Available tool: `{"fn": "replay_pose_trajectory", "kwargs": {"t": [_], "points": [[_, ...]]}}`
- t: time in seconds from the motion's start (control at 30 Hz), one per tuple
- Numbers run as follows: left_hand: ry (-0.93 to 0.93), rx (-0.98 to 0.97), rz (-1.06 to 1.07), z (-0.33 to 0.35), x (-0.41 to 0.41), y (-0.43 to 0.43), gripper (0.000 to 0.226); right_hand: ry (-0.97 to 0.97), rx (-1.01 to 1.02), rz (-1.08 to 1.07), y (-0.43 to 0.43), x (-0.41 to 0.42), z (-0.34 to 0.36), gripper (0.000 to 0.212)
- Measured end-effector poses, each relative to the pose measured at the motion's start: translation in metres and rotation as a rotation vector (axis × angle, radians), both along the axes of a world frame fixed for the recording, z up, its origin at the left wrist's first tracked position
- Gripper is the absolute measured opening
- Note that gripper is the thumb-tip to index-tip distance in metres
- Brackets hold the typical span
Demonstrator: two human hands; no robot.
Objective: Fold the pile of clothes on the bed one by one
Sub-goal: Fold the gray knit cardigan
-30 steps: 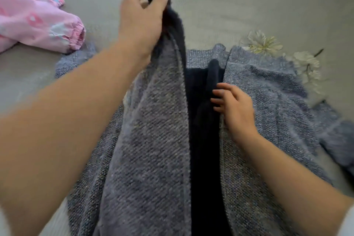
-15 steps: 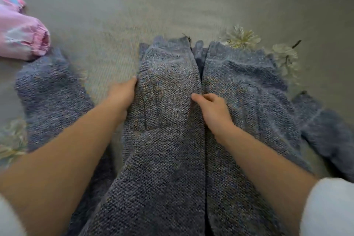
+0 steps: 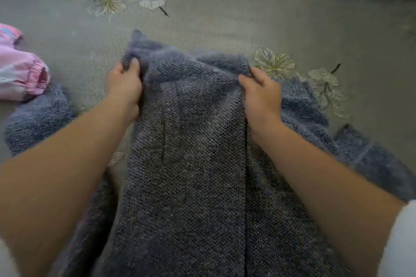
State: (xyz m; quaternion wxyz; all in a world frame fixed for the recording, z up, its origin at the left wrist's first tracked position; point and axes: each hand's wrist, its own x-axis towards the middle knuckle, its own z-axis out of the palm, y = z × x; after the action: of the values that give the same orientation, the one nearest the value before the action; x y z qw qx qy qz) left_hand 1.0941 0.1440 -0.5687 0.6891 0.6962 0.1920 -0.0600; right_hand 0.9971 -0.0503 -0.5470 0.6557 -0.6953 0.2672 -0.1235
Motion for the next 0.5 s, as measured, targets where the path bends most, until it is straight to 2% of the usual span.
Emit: {"fn": "replay_pose_trajectory", "kwargs": {"t": [0.07,0.17,0.27,0.4,0.5], "points": [[-0.023,0.129,-0.015,0.006,0.021,0.014,0.021,0.001,-0.012,-0.035,-0.009,-0.006,-0.007,0.024],[0.095,0.328,-0.191,-0.012,0.024,0.017,0.029,0.281,-0.09,0.072,-0.011,-0.014,-0.032,0.018],[0.169,0.54,-0.314,-0.046,0.003,0.012,0.055,0.5,-0.076,0.219,-0.015,-0.019,-0.054,0.008],[0.052,0.907,-0.342,-0.067,-0.011,0.016,0.066,0.52,-0.1,0.22,-0.025,-0.005,-0.061,0.036],[-0.046,0.955,-0.391,-0.068,-0.027,0.016,0.063,0.504,-0.15,0.284,-0.028,-0.001,-0.066,0.034]]}}
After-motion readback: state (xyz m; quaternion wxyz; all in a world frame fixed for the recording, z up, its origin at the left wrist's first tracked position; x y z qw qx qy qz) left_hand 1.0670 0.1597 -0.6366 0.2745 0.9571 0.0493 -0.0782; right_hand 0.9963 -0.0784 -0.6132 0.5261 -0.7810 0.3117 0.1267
